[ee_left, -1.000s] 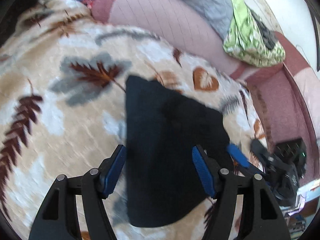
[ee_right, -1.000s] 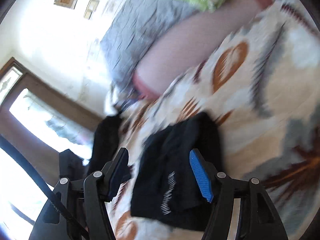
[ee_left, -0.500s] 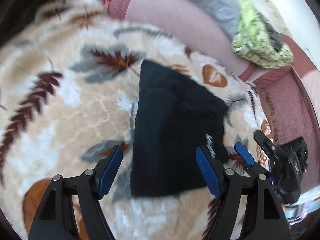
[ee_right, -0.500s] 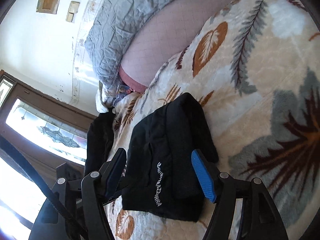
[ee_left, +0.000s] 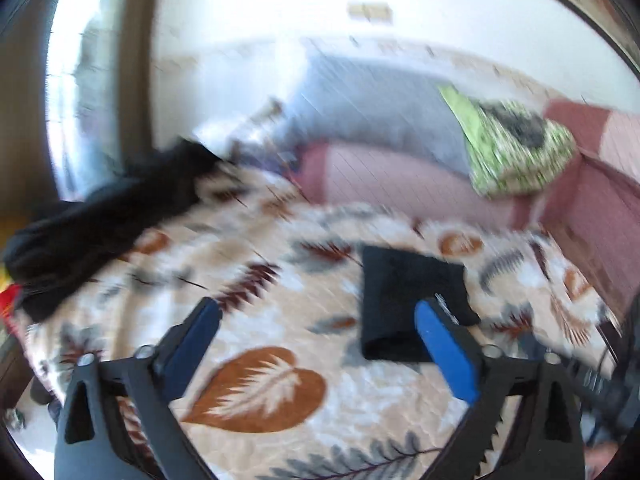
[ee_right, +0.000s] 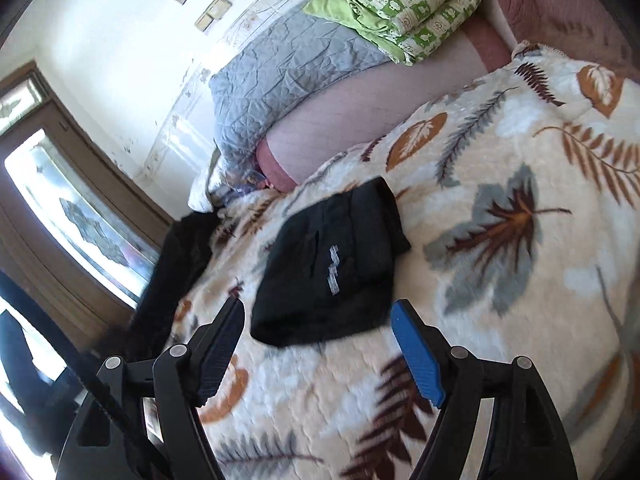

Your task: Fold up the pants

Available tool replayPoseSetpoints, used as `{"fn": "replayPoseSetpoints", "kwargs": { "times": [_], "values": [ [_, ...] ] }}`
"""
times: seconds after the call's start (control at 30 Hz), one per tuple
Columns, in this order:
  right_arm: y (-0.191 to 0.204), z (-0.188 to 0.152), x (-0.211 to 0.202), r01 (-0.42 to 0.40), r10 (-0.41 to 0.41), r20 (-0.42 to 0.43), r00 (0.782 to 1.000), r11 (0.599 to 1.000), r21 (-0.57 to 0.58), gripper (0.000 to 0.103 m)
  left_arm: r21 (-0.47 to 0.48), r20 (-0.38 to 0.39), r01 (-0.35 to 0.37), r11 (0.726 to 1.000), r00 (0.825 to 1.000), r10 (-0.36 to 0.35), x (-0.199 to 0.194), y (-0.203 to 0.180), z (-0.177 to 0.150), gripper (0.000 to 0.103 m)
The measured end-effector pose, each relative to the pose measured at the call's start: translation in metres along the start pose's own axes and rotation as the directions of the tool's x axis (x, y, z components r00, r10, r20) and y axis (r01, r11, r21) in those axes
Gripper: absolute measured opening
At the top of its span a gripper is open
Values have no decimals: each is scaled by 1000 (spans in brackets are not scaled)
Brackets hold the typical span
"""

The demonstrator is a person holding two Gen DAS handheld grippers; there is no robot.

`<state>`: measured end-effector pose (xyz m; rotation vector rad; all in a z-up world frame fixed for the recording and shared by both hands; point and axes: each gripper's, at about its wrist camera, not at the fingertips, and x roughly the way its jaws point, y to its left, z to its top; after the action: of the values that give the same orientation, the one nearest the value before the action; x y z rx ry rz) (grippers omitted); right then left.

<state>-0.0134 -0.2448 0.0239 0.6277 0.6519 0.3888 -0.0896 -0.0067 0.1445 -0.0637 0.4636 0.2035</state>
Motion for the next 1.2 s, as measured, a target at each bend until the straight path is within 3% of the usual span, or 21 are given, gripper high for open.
{"fn": "replayPoseSetpoints", "kwargs": {
  "times": [0.07,0.17,0.37,0.43,0.57,0.67,0.8,0.97,1.2],
  "values": [
    [5,-18,-9,40,-40,0,999,998,-42,81,-3,100,-96,995,990,95,-25,4,-5,103],
    [14,-40,-21,111,-109,26,994,989,-99,81,20,206,-144,989,969,137,-55,4,-11,103],
    [28,-69,-28,193,-188,43,981,958,-211,81,71,280,-25,997,960,4,-80,-1,-12,103],
    [32,-73,-27,222,-217,46,975,942,-251,81,60,246,18,998,969,-33,-77,-5,-13,103],
    [36,-77,-29,269,-260,72,963,919,-288,82,67,62,102,993,992,-106,-50,-14,-24,103],
    [33,-77,-29,294,-285,72,956,913,-283,83,95,-69,96,991,994,-89,-27,-25,-40,103],
    [26,-75,-26,319,-314,62,947,911,-262,83,134,-176,62,989,984,-37,-5,-31,-57,103],
    [18,-74,-22,333,-333,42,942,911,-243,84,117,-305,76,990,951,-37,17,-29,-69,103],
    [22,-77,-16,344,-347,41,937,898,-274,84,124,-365,86,989,930,-36,30,-30,-78,103]
  ]
}}
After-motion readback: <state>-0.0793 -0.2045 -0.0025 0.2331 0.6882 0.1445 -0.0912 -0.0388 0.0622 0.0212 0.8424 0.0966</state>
